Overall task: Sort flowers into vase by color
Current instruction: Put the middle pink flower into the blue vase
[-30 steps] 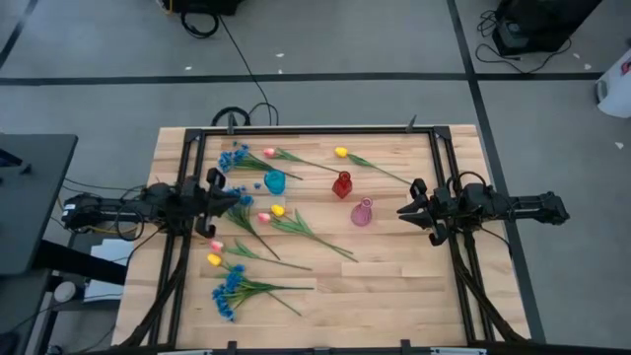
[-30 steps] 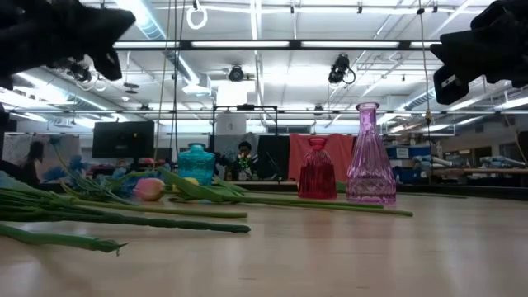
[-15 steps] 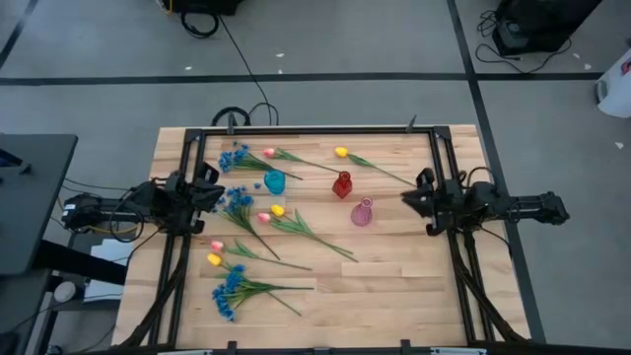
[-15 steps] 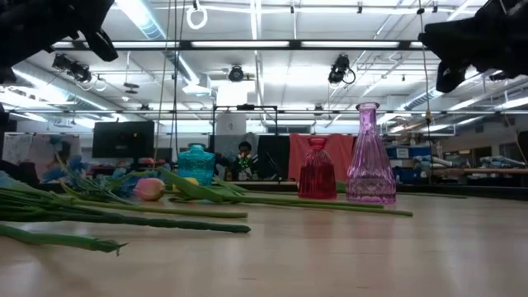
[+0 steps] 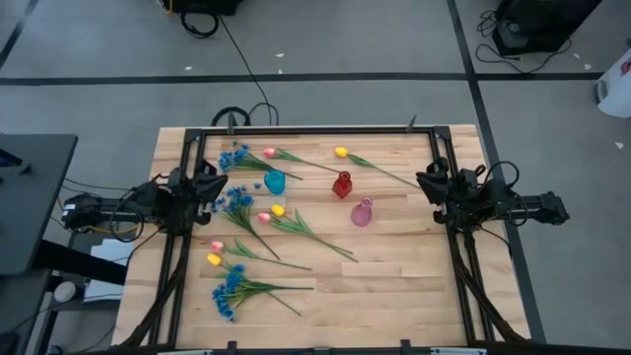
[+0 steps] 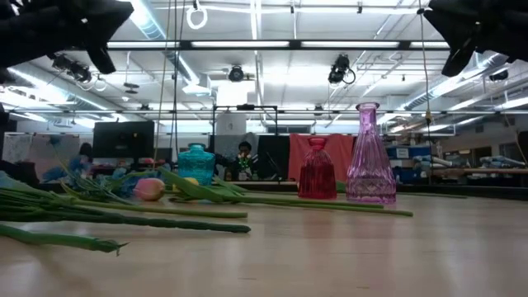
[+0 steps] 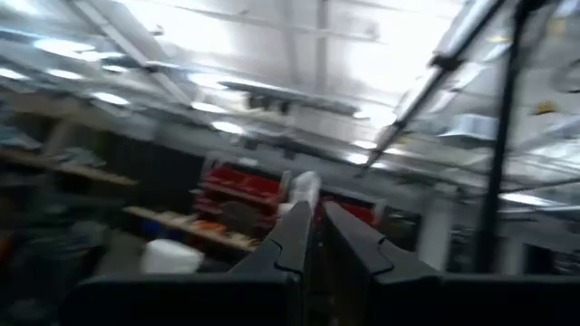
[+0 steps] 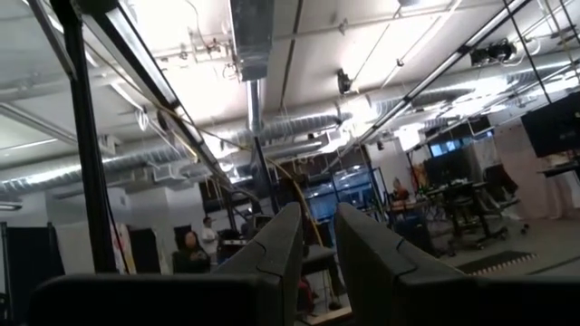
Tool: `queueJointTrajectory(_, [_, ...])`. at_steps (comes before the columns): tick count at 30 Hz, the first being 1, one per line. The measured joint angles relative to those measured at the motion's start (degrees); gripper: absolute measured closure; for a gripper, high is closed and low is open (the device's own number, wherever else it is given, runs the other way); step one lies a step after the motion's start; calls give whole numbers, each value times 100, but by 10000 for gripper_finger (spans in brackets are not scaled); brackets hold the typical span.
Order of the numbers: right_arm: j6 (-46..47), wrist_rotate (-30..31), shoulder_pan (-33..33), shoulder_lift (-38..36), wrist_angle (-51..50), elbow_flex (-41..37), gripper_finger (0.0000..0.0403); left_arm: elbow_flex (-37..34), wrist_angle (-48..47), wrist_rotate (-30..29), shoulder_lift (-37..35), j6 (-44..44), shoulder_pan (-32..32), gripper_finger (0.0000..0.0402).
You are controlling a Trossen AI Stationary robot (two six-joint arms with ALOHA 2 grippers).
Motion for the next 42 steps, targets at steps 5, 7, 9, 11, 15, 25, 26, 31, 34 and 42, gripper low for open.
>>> queueJointTrajectory(5, [22, -2, 0, 0, -3, 0, 320, 4, -33, -536, 263, -8, 0, 364])
queueJointTrajectory(7, [32, -2, 2, 0, -22, 0, 320, 32, -49, -535, 490, -11, 0, 364])
queueJointTrajectory(9, [38, -2, 2, 0, -24, 0, 320, 137, -52, -531, 809, -28, -11, 364])
queueJointTrajectory(11, [39, 0, 2, 0, -18, 0, 320, 248, -36, -523, 1166, -42, -13, 364])
queueJointTrajectory(15, [40, 15, 2, -1, 119, 0, 320, 545, -37, -176, 1967, -53, -15, 364])
queueJointTrajectory(25, [327, -102, 2, 71, -230, 90, 320, 1302, -36, 379, 3663, -16, -386, 364])
queueJointTrajectory(26, [373, -122, 2, 123, -455, 175, 320, 1367, -35, 379, 3799, -8, -472, 364])
queueJointTrajectory(31, [429, -129, 2, 587, -1484, 785, 320, 1730, -380, 393, 4438, -2, -951, 364])
queueJointTrajectory(34, [221, -129, 2, 944, -1787, 1081, 320, 2013, -889, 338, 4823, -12, -1176, 364])
queueJointTrajectory(42, [-367, -239, 2, 1822, -1864, 1332, 320, 2951, -1812, 48, 6067, -85, -1463, 364])
